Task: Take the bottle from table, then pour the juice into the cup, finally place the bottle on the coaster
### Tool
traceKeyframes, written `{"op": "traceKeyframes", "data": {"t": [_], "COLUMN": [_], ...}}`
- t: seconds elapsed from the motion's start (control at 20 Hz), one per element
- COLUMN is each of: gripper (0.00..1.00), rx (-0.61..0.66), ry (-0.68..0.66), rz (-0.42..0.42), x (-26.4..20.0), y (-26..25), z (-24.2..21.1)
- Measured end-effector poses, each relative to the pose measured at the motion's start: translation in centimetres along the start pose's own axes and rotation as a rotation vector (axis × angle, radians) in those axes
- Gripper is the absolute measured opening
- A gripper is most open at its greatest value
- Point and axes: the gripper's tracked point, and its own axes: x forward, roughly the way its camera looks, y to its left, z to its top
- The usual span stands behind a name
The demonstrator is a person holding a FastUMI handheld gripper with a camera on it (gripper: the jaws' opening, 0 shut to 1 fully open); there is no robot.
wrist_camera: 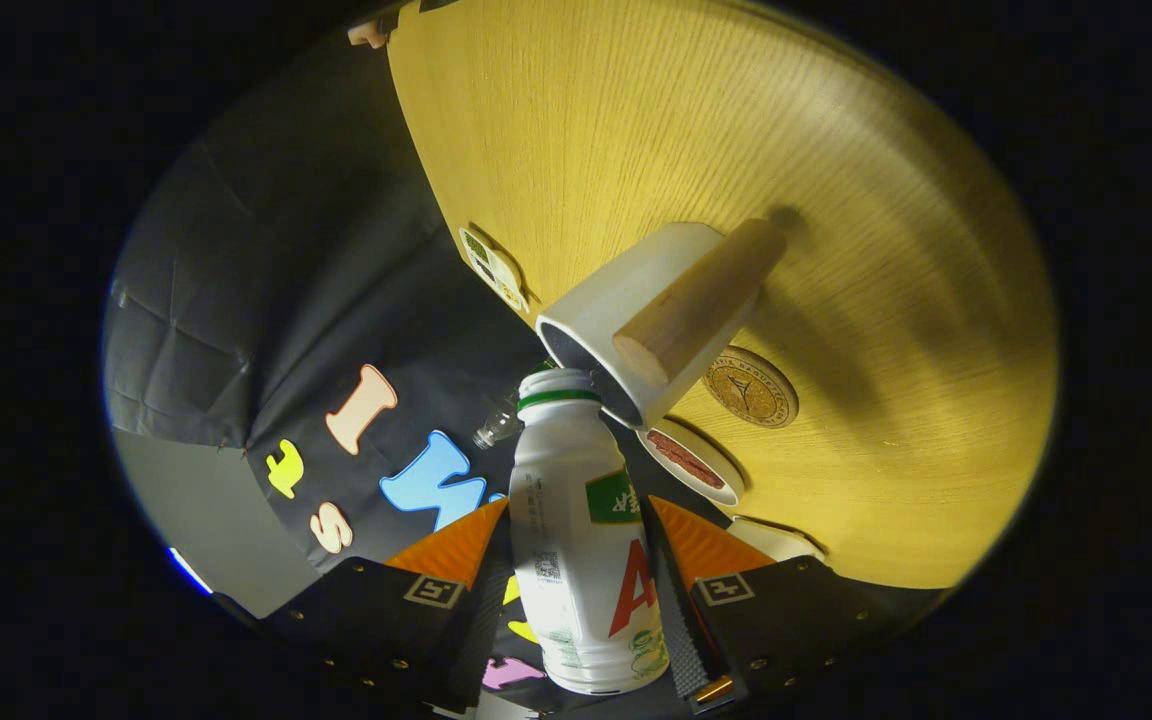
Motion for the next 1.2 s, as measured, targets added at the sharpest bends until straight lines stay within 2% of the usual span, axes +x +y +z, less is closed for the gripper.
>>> {"op": "traceKeyframes", "data": {"t": [1.2], "gripper": [0.7], "rx": [0.116], "ry": [-0.042], "rz": [-0.048], "x": [0.2], "y": [0.33], "z": [0.45]}}
